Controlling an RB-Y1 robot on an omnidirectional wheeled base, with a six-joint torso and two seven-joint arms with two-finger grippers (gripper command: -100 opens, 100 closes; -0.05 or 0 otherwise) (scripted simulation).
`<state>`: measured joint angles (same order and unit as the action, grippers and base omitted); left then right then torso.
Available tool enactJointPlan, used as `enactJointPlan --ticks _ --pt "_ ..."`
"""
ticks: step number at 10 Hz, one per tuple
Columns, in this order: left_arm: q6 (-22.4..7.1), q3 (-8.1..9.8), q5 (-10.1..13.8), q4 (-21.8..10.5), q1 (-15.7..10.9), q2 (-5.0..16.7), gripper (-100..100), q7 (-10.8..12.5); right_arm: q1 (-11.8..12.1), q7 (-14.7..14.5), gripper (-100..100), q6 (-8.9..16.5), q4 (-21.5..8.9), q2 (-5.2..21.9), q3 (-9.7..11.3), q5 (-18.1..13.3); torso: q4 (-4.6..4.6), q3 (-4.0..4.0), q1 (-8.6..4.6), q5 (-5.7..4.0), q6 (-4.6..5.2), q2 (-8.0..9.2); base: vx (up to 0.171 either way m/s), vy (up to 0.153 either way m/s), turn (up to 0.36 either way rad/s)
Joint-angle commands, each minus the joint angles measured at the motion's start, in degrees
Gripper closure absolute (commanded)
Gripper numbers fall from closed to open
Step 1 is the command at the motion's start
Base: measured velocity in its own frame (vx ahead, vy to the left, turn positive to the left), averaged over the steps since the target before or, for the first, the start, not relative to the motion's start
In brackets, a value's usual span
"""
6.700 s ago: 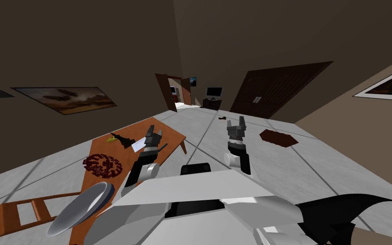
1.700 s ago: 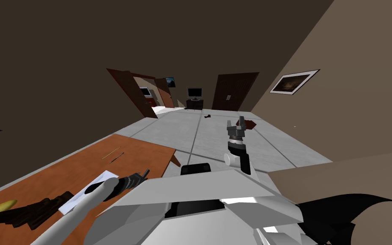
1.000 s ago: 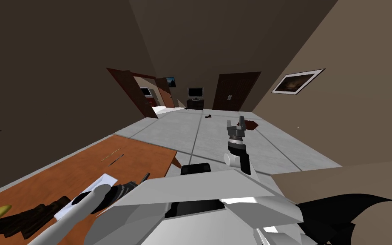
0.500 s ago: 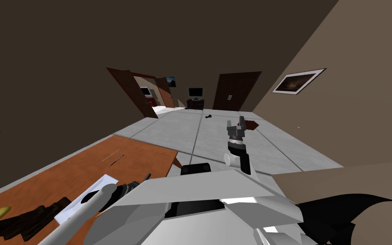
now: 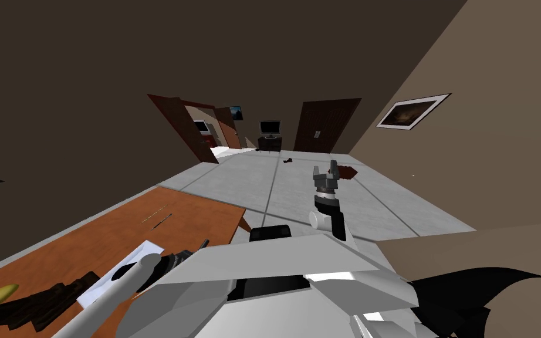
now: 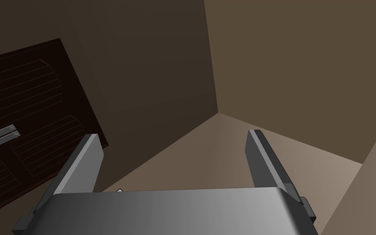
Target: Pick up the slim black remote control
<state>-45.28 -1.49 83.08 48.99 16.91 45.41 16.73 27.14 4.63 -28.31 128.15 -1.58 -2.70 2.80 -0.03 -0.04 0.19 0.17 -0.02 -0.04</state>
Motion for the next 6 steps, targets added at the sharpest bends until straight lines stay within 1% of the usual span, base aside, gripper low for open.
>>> enactJointPlan --ticks 1,2,4,5,6 --pt "0.0 0.00 0.0 0.0 0.0 0.0 0 0.0 0.0 0.0 0 0.0 0.0 0.0 0.0 0.0 0.00 0.00 0.00 0.00 0.00 0.00 0.000 0.000 0.000" --pt "-0.8 0.02 1.1 1.5 1.1 1.6 100 0.6 0.0 0.0 0 0.0 0.0 0.0 0.0 0.0 0.00 0.00 0.01 0.00 0.00 0.00 -0.010 -0.030 -0.004" --pt "-1.7 -0.01 2.3 2.3 1.7 3.3 100 0.9 0.0 0.0 0 0.0 0.0 0.0 0.0 0.0 0.01 0.02 -0.14 -0.05 0.01 0.04 -0.011 -0.042 0.004" --pt "-1.2 -0.17 1.7 2.0 1.2 2.7 100 1.0 0.0 0.0 0 0.0 0.0 0.0 0.0 0.0 0.00 0.02 -0.16 -0.05 0.01 0.04 -0.004 -0.016 0.002" --pt "-1.3 -0.15 1.8 2.1 1.2 2.8 0 1.1 0.0 0.0 0 0.0 0.0 0.0 0.0 0.0 0.00 0.01 -0.09 -0.01 0.01 0.02 0.000 0.000 0.000"
